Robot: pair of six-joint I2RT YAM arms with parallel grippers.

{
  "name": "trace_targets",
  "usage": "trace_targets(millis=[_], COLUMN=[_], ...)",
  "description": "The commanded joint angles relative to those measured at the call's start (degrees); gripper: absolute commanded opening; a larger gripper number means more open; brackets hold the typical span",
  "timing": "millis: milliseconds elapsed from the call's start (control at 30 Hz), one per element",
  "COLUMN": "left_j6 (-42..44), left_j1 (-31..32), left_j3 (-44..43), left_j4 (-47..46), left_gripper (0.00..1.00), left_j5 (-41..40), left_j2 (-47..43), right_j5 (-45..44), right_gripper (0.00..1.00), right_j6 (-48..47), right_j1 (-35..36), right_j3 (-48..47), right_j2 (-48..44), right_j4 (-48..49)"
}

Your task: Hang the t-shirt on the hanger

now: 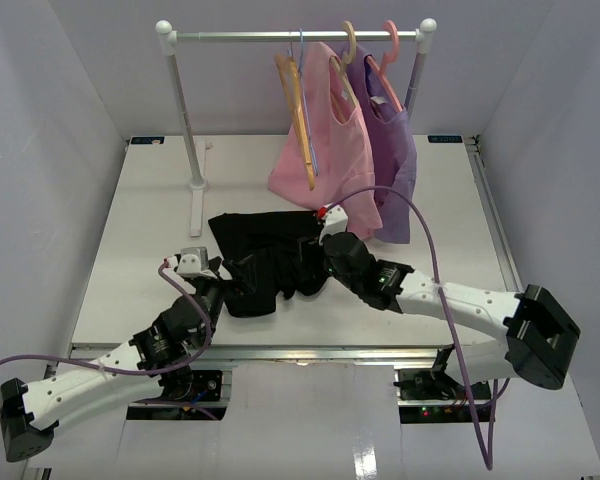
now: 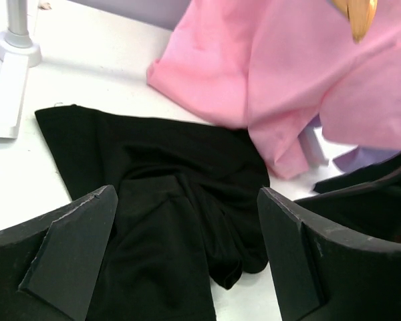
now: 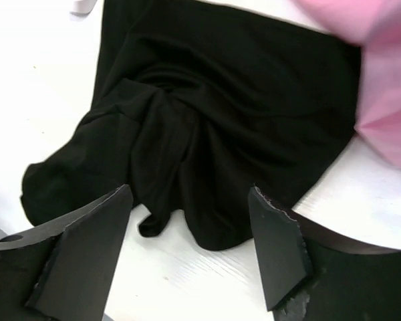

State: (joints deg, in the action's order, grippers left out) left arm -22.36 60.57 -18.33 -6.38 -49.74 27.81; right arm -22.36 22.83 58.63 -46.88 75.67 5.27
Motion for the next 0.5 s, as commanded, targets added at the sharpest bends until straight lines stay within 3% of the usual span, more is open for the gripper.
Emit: trace_targets(millis=[0, 167, 300, 400, 433, 467], left_j6=[-1.2, -1.5, -2.1, -3.2, -3.8, -4.9], left_j1=[0.2, 0.2, 0.2, 0.1, 0.1, 0.1], left_j3=[1.4, 0.8, -0.2, -1.1, -1.5, -1.9], left_j4=[0.4, 0.3, 0.3, 0.4, 0.3, 1.1], left_gripper=[0.96, 0.95, 0.87, 0.78, 0.75, 0.72], left_j5=[-2.7, -2.6, -2.6, -2.4, -2.3, -2.3], left_j2=[-2.2, 1.1, 5.6, 9.7, 11.7, 14.0], right_j5=[1.4, 3.4, 7.2, 5.2, 3.4, 2.4], right_gripper=[0.72, 0.62, 0.54, 0.26, 0.1, 0.08], right_j6=[5.3, 5.0, 2.8, 3.6, 4.0, 4.5], right_j1=[0.3, 0.3, 0.3, 0.3, 0.3, 0.3], right_j3=[-4.1, -6.0, -7.7, -6.8, -5.8, -5.0], right_j2=[8.1, 18.9, 24.3, 23.8, 22.5, 20.6], right_j4=[3.9, 8.2, 10.5, 9.4, 9.1, 8.9])
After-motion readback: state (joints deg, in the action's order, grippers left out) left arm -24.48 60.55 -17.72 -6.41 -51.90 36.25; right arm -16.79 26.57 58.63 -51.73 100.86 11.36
